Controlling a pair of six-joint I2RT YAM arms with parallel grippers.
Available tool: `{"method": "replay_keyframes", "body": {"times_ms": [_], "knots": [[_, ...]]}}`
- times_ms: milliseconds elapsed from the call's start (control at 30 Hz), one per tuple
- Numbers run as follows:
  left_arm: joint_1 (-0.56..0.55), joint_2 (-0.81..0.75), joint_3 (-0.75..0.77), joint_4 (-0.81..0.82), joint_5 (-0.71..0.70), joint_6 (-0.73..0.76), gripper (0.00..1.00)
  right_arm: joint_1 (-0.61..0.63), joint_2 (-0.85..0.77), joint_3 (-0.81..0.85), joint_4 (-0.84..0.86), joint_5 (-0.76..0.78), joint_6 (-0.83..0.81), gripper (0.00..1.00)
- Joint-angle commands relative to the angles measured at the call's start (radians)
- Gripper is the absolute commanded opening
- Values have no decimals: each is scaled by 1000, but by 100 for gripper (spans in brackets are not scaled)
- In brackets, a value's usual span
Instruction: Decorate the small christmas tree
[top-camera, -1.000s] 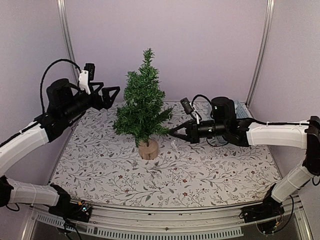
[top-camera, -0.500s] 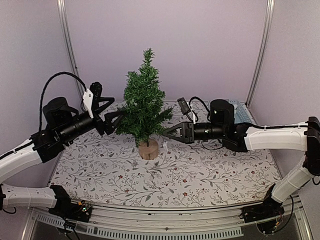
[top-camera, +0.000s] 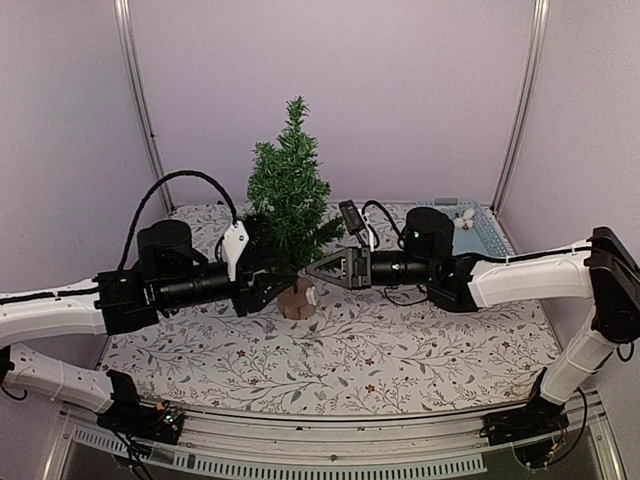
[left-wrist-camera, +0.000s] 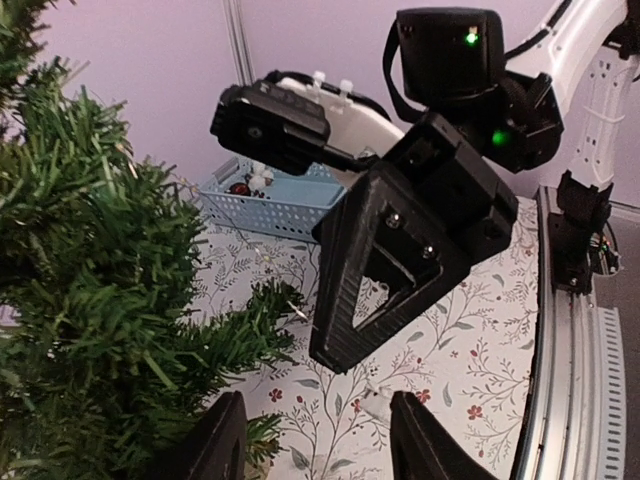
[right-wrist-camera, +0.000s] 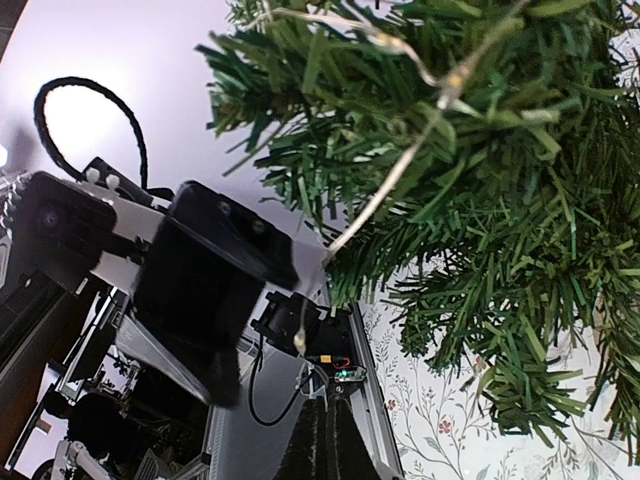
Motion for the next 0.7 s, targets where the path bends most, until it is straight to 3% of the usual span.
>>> {"method": "replay_keyframes", "body": {"times_ms": [0, 167, 300, 367, 500, 667], "knots": [[-35, 47, 16, 6, -35, -39, 50, 16, 20, 33, 114, 4, 50, 1], [-36, 52, -11, 50, -29, -78, 52, 26, 25, 38, 145, 15, 68, 0], [-40, 53, -28, 81, -39, -129, 66, 31, 30, 46, 147, 27, 60, 1], [-40, 59, -29, 92, -46, -140, 67, 33, 41, 52, 152, 25, 62, 0], [-43, 87, -20, 90, -51, -153, 60, 44, 56, 59, 165, 30, 64, 0], [-44, 83, -22, 86, -51, -151, 40, 46, 60, 64, 168, 32, 64, 0]]}}
